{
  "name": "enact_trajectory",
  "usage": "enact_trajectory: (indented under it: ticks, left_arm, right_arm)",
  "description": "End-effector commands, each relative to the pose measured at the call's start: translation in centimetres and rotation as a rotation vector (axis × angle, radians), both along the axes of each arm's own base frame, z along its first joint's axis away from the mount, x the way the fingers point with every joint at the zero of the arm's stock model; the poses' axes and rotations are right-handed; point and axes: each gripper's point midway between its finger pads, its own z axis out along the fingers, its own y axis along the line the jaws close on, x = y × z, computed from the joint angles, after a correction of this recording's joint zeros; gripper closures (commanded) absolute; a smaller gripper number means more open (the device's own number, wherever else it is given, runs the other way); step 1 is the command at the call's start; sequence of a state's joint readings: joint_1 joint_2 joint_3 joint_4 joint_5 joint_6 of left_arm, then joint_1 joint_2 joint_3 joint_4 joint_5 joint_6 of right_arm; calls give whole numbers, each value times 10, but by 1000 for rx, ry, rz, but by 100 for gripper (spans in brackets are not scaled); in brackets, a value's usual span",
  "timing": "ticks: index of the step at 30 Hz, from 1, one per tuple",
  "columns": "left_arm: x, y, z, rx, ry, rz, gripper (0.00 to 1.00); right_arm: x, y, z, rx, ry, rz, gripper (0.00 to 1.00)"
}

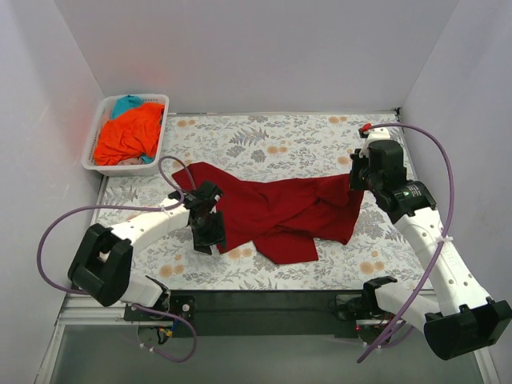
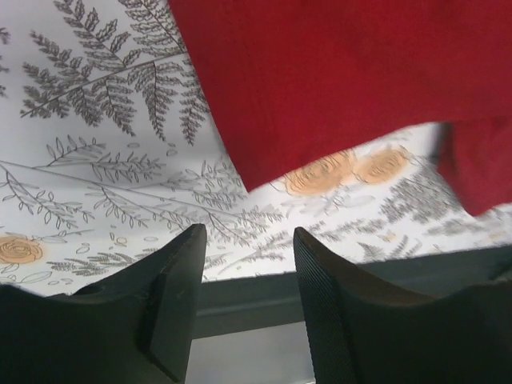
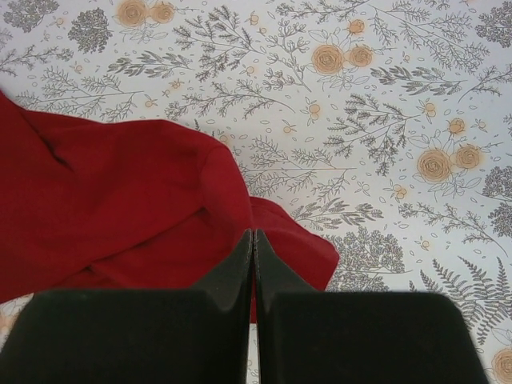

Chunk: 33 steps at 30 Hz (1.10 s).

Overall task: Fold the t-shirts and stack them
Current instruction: Flatten the tshirt out

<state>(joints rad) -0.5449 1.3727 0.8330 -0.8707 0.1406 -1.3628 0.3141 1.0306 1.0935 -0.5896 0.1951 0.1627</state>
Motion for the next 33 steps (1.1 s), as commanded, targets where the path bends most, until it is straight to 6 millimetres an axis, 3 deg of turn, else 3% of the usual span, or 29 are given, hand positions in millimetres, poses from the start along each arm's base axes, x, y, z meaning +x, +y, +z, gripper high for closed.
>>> enact_trajectory:
  ticks: [1,11,20,23,29,33]
  left_arm:
    - [8,1,-19,96,-18,15,53]
    - [39,-14,-31,183,-60,3,51]
    - [44,-34,9,77,-128,-14,52]
    - [47,-39,11,63,-130,-24,51]
    - [42,-38,-8,99,-89,-33,51]
    - [41,-40,1,82,-102,-36,51]
  right_arm:
    - [-4,0,3,23,-11,-5,99]
    - [-9,-1,1,27,-10,-2,99]
    - [-11,0,2,36,-16,3,99]
    - [-11,1,1,38,-8,7,99]
    - [-11,-1,0,30,-9,0,99]
    - [-11,-2,2,30,-15,-1,99]
